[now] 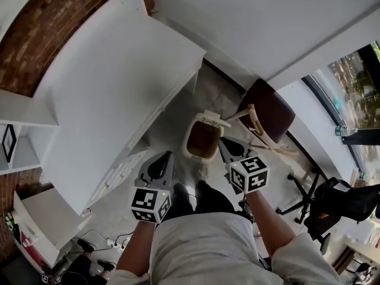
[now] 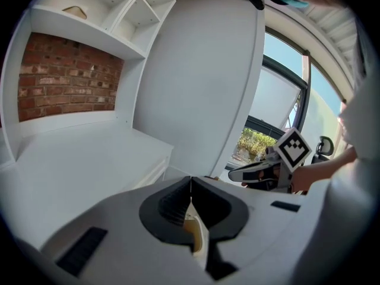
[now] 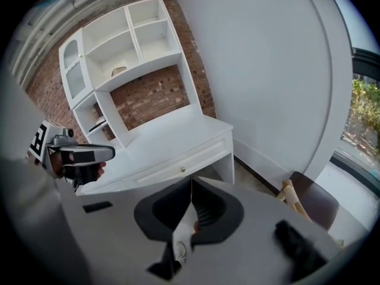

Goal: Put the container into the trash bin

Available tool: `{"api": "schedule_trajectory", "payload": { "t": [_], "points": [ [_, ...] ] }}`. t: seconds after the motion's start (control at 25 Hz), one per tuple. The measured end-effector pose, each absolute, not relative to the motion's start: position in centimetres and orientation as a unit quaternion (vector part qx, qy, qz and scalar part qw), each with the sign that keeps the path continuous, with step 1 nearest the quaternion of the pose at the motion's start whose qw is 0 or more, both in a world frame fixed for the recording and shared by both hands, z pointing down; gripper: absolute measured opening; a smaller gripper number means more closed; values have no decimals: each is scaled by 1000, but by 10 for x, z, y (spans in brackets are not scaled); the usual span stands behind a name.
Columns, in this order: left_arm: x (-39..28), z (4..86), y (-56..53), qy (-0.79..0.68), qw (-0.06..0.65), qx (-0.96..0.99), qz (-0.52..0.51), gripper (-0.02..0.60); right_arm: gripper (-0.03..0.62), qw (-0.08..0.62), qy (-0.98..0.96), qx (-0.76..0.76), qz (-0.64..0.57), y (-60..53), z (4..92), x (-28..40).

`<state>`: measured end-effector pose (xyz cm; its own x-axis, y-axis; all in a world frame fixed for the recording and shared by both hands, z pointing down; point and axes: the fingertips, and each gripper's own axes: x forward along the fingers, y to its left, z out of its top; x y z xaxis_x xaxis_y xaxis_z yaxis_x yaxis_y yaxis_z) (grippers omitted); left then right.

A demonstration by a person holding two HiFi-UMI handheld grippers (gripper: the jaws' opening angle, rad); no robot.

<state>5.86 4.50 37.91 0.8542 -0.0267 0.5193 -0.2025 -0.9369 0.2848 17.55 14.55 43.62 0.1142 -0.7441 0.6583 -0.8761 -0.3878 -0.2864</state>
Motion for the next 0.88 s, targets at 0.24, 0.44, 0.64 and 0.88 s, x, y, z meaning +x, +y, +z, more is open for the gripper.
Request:
{"api": "schedule_trajectory", "payload": {
  "t": [0.24,0.44,0.64,0.88],
  "points": [
    [56,351,36,-69,154,952,254,17,30,75,-555,749,356,141,389,163],
    [52,328,36,-71,150,955,244,17,31,74,-568,749,334,138,350,151],
    [52,307,38,-65,144,959,237,17,30,56,-583,747,315,132,317,150],
    [52,285,43,-60,138,965,215,17,29,55,-592,749,292,131,289,146]
  ]
}}
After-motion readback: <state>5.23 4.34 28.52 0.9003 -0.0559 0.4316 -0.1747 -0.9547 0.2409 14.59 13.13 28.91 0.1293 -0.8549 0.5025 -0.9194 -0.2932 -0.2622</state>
